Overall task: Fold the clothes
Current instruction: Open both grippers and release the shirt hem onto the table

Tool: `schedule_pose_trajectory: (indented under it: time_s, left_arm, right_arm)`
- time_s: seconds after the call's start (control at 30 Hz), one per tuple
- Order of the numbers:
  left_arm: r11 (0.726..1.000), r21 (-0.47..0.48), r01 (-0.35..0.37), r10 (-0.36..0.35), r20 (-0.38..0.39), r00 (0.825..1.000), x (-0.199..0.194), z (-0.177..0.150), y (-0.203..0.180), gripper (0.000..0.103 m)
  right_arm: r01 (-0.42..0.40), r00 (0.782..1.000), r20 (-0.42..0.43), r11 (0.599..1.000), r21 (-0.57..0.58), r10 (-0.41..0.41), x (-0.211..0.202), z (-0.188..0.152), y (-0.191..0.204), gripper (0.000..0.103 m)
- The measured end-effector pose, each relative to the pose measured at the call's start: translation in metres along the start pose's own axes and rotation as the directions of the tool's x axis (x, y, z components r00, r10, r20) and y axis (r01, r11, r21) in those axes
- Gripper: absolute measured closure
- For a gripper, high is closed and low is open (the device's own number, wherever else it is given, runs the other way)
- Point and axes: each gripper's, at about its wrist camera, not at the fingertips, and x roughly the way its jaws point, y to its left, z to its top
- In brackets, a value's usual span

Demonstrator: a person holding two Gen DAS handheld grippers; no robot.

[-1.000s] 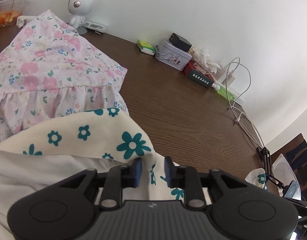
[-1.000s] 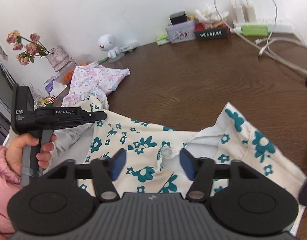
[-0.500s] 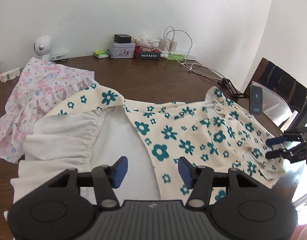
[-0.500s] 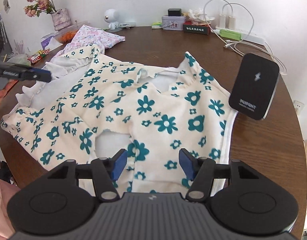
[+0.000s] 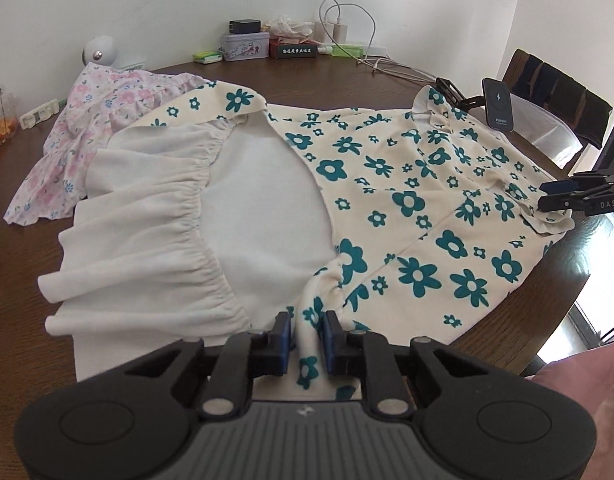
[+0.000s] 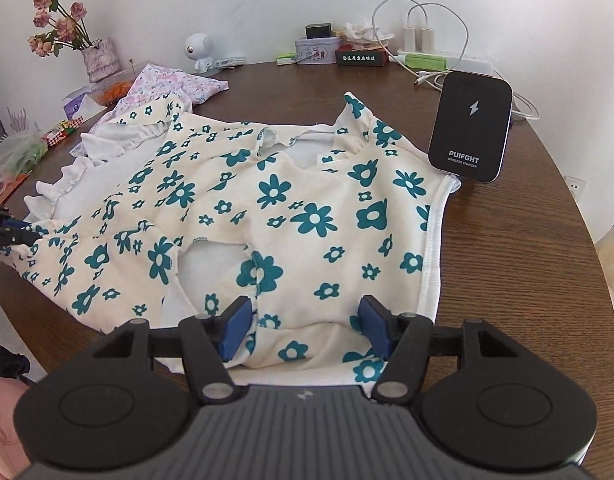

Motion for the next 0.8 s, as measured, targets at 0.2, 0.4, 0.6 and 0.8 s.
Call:
schedule_pose_trajectory:
  time_s: [0.2,0.4,0.6,0.8]
  left_arm:
    - [0.999,-0.029,-0.024,0.026,0.067,0.997,-0.012,0.005,0.004,0.059]
    - [0.998,-0.026,-0.059,0.060,0.041,0.997,-0.003,0.009,0.000,0.083]
    - [0.995,-0.079,-0.059,0.065,0.077,0.995,-0.008,0.005,0.005,0.073]
    - [0.995,-0.055,-0.085,0.097,0.282,0.954,-0.050,0.020,-0.026,0.011]
  right_arm:
    - [0.028,0.999,0.025,0.999,0.023,-0.029,-0.013,-0.006,-0.001,0.042]
    - [0.079,0.997,0.008,0.996,0.028,-0.079,-0.017,-0.012,-0.007,0.042]
    - [0.064,0.998,0.023,0.997,0.053,-0.065,-0.024,-0.021,-0.009,0.042]
    - [-0.028,0.978,0.206,0.996,-0.082,0.045,-0.076,-0.009,0.031,0.001]
